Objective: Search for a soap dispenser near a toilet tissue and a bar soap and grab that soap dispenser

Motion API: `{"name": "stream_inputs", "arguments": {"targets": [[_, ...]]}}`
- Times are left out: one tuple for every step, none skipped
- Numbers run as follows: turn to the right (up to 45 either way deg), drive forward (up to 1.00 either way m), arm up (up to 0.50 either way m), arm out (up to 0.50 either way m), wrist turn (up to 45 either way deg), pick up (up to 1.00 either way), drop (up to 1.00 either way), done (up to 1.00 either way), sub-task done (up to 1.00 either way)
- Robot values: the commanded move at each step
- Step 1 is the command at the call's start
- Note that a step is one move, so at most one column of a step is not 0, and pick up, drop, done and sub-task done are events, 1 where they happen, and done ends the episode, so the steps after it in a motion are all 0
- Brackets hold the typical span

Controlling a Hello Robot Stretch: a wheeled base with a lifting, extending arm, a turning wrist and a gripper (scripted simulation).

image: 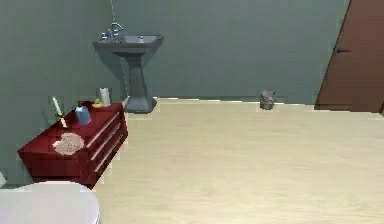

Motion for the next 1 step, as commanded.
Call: {"name": "stream_inputs", "arguments": {"targets": [[0.0, 1.00, 0.00, 0.00, 0.0, 0.00, 0.00, 0.00, 0.00]]}}
